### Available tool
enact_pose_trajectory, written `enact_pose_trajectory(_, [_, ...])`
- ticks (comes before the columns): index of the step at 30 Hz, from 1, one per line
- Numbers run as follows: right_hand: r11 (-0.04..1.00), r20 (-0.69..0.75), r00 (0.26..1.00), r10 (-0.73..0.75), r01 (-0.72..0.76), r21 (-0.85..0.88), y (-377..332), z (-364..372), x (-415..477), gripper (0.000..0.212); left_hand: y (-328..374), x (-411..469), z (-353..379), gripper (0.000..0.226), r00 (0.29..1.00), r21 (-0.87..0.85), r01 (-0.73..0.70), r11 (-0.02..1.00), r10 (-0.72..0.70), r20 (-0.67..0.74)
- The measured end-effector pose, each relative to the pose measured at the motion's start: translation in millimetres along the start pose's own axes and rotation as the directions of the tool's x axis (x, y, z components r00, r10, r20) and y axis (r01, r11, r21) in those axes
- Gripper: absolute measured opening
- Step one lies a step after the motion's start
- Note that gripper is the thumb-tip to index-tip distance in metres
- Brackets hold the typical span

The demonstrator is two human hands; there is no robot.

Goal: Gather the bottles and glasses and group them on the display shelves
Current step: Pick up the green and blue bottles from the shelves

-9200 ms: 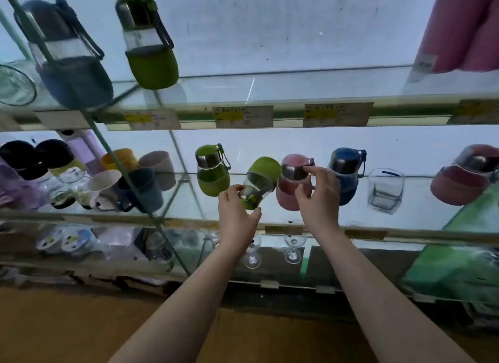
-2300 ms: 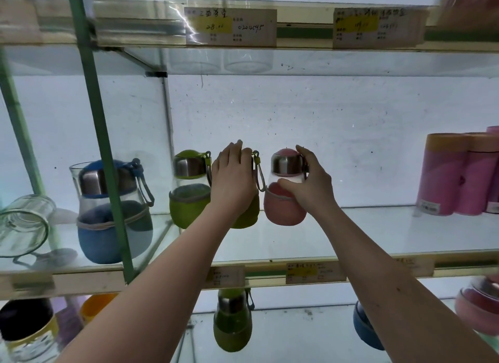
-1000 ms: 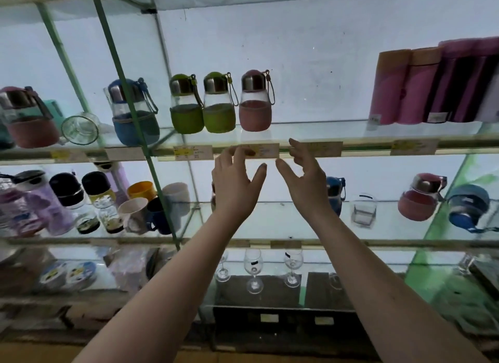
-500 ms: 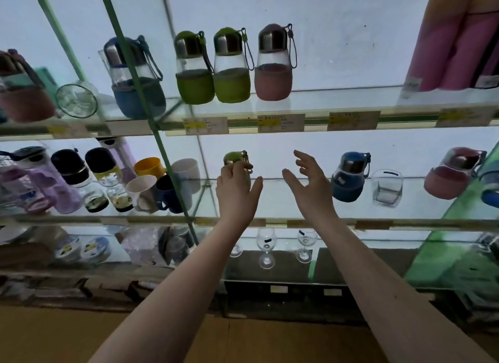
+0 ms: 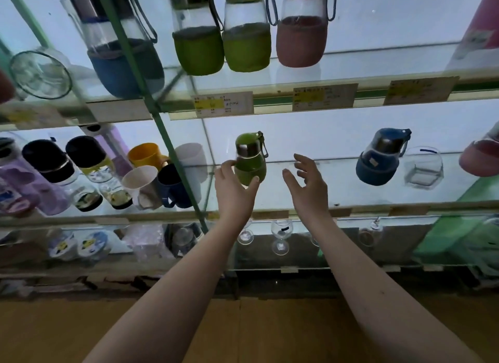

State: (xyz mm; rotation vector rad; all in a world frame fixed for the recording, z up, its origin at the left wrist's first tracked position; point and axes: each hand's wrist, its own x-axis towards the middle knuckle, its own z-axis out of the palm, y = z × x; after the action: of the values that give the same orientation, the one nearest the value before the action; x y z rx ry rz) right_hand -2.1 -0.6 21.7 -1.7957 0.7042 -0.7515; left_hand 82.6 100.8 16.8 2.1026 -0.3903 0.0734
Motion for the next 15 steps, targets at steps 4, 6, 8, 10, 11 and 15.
enact_pose_trajectory(4, [0.997,-0.033,0.997,0.07,-0.07,0.024,14.3,19.6,3.3,0.045,-20.3,14.5,5.8,0.071,0.998,-0.016,0.043,0.999,-0.042,0.045])
enact_pose_trajectory(6, [0.995,-0.047,0.994,0.094,-0.093,0.034,20.5,26.6,4.7,0.045,-24.8,23.7,9.3,0.078,0.996,-0.03,0.065,0.997,-0.063,0.069])
enact_pose_trajectory(8, [0.994,-0.06,0.993,0.106,-0.104,0.033,26.2,32.8,6.1,0.044,-25.6,35.6,12.4,0.083,0.993,-0.049,0.075,0.996,-0.07,0.092])
enact_pose_trajectory(10, [0.993,-0.079,0.99,0.117,-0.116,0.026,30.3,37.2,10.0,0.044,-23.5,48.3,16.7,0.086,0.991,-0.061,0.072,0.996,-0.064,0.117])
enact_pose_trajectory(11, [0.992,-0.084,0.989,0.123,-0.121,0.027,31.2,37.4,9.3,0.043,-22.0,50.3,18.0,0.087,0.99,-0.059,0.067,0.996,-0.06,0.126])
enact_pose_trajectory(15, [0.992,-0.113,0.985,0.128,-0.126,0.023,33.2,40.1,17.6,0.04,-19.4,68.6,34.6,0.091,0.991,-0.013,0.001,1.0,0.001,0.132])
